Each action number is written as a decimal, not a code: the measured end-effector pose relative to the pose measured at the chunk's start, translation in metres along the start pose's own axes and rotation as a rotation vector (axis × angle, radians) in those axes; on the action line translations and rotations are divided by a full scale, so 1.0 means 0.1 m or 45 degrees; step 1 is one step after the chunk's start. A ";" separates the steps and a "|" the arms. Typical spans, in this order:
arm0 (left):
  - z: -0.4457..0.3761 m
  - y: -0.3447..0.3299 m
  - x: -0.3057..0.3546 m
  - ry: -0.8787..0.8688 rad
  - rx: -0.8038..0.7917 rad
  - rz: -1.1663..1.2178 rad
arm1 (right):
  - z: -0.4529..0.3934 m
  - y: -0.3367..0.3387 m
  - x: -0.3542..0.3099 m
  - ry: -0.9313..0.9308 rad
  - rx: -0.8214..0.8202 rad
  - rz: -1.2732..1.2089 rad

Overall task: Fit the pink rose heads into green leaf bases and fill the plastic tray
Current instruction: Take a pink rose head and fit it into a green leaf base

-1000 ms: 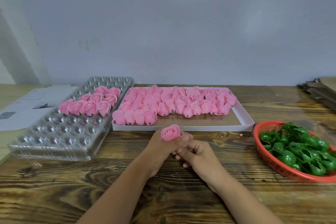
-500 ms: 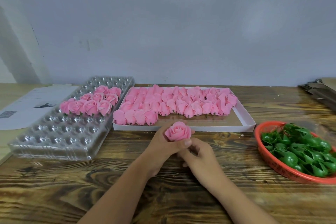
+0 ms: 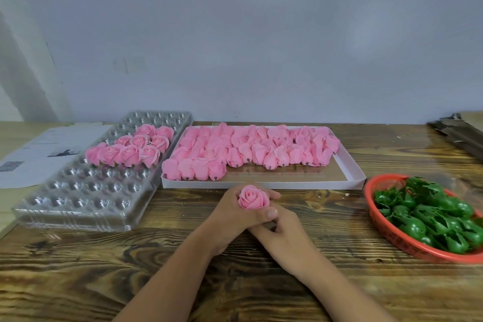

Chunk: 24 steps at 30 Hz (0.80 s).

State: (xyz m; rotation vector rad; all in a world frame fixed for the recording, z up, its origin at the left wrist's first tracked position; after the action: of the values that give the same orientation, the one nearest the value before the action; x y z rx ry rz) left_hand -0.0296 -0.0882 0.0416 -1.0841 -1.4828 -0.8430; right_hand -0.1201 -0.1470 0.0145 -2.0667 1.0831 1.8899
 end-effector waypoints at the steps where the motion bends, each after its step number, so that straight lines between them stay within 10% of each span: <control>1: 0.00 0.00 0.00 -0.008 0.008 -0.017 | 0.00 0.00 0.00 0.010 0.001 0.017; 24: -0.04 0.10 0.02 -0.236 0.255 -0.233 | -0.04 0.04 0.00 0.028 0.101 0.270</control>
State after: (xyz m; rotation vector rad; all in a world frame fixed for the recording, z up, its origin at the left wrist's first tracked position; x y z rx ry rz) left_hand -0.0193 -0.0883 0.0439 -0.9056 -1.8021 -0.7147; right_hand -0.1197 -0.1521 0.0164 -2.0038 1.4086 1.8837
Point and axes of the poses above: each hand's wrist, its own z-axis away from the middle knuckle, its own y-axis out of the back of the hand, x = y × z, the point moved 6 cm from there along -z, towards the middle knuckle, and after that the axes turned 2 degrees about -y, right-handed, at the moved point
